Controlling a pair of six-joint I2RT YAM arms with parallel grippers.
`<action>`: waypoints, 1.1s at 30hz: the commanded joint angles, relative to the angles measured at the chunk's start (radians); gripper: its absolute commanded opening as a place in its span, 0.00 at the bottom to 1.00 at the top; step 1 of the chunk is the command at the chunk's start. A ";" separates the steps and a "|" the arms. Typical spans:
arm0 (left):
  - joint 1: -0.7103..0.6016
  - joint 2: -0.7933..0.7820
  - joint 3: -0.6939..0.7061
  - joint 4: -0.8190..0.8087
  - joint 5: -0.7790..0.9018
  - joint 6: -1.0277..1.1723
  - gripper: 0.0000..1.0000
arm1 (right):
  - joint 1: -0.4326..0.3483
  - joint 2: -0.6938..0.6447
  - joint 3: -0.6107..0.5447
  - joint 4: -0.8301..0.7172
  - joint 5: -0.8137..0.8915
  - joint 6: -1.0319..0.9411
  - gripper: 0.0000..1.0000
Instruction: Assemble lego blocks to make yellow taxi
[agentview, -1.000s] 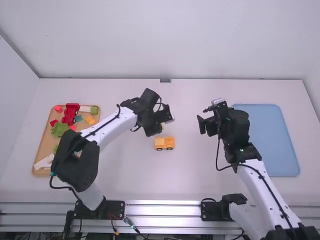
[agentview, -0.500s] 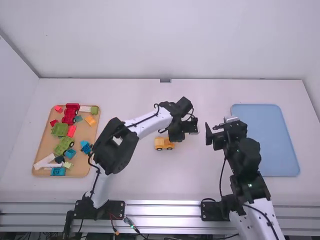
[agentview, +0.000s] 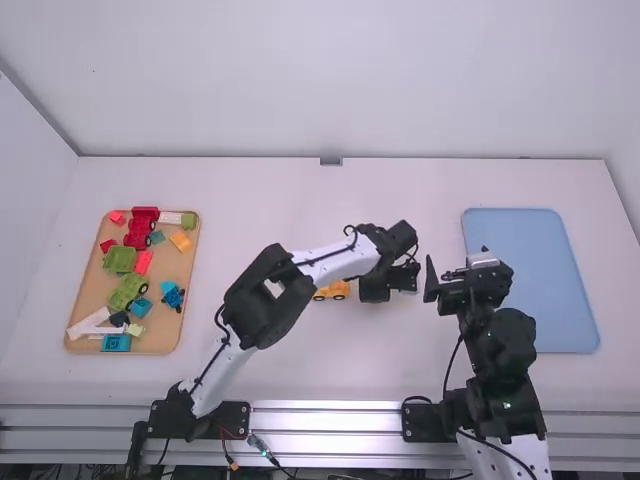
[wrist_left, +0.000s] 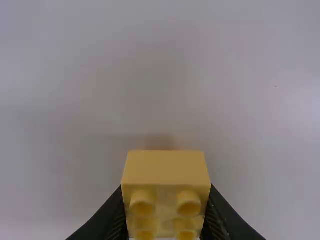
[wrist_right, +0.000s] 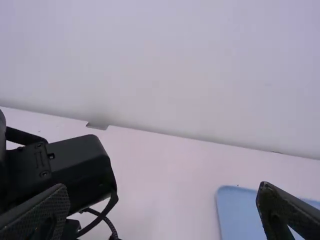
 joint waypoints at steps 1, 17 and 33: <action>0.005 0.008 0.014 0.006 -0.031 0.010 0.13 | -0.006 -0.007 -0.010 0.003 -0.016 0.000 0.99; 0.040 -0.054 0.014 0.030 -0.055 0.093 0.99 | 0.029 -0.007 -0.010 0.003 -0.008 -0.028 0.99; 0.278 -0.430 -0.198 0.087 0.029 0.068 0.99 | -0.069 0.336 0.015 0.204 -0.269 -0.111 0.99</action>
